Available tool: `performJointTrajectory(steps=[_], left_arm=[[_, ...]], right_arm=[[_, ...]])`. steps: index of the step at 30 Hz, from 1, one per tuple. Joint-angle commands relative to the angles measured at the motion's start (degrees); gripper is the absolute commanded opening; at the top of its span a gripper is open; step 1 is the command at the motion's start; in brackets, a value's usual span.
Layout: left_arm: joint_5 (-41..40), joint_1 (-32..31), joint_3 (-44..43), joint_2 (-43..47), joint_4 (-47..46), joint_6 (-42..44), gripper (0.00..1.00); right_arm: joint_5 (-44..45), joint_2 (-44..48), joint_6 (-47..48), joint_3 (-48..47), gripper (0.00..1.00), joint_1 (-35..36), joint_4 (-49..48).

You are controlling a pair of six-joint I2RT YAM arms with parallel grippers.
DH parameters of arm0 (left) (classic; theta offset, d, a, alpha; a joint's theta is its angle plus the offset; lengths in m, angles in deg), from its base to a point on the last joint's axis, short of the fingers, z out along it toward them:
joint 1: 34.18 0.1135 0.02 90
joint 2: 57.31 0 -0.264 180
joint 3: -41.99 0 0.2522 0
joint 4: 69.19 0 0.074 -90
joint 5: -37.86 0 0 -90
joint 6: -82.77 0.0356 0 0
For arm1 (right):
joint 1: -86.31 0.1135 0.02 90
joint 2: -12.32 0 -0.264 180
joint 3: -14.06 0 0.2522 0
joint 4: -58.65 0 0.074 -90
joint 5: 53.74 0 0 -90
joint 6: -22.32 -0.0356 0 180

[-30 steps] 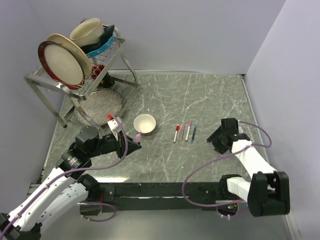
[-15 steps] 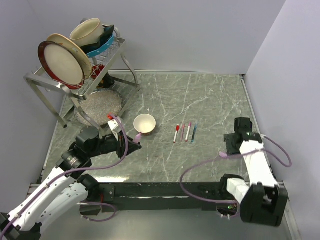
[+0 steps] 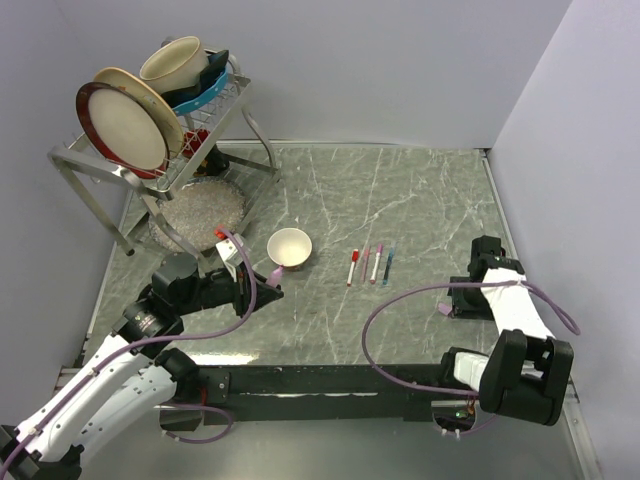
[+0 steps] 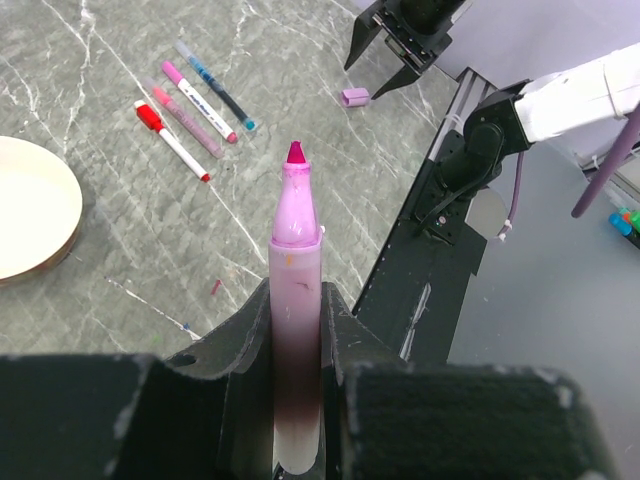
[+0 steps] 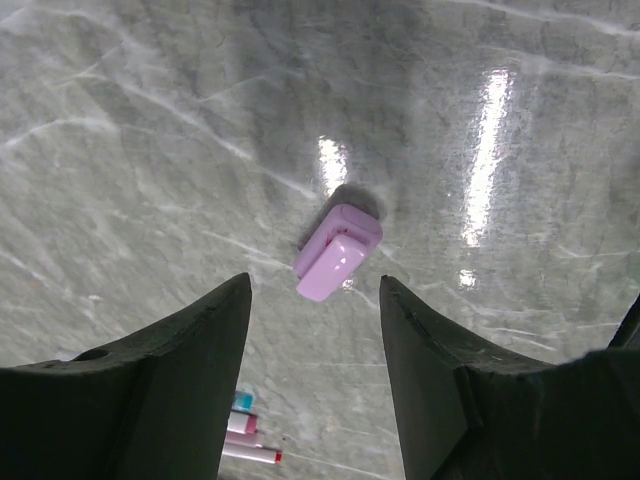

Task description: Insert the pens into the pen caps

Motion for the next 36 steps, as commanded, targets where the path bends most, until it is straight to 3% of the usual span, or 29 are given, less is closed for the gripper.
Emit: performJointTrajectory(steps=[1, 12, 18, 20, 21, 24, 31, 36], left_arm=[[0.22, -0.36, -1.92, 0.36, -1.31, 1.04, 0.01], [0.04, -0.44, -2.00, -0.08, -1.31, 1.04, 0.01], [-0.22, -0.44, -2.00, -0.34, -1.22, 1.04, 0.01], [-0.22, -0.44, -2.00, -0.60, -1.22, 1.04, 0.01], [-0.48, -0.44, -2.00, -0.69, -1.22, 1.04, 0.01], [-0.75, -0.53, -2.09, -0.70, -0.96, 1.04, 0.01], [0.39, -0.53, -1.48, 0.01, -2.01, -1.41, 0.01], [1.71, -0.53, -1.13, -0.43, -3.50, -6.94, 0.01]], right_arm=[[0.64, -1.85, -2.75, 1.28, 0.61, -0.70, -1.45], [1.78, -7.12, -3.71, 4.19, 0.58, -0.79, -4.44], [3.19, -7.83, -2.57, 5.77, 0.40, -0.70, -7.07], [3.72, -7.91, -0.83, 6.21, 0.29, -0.79, -8.57], [4.15, -7.92, 0.06, 6.21, 0.17, -0.70, -9.01], [6.88, -7.13, 5.41, 5.86, 0.01, -0.70, -10.41], [2.06, 7.53, 27.90, 6.21, 0.00, -0.44, -18.05], [-11.54, 18.43, 36.80, 7.35, 0.00, 0.97, -20.70]])
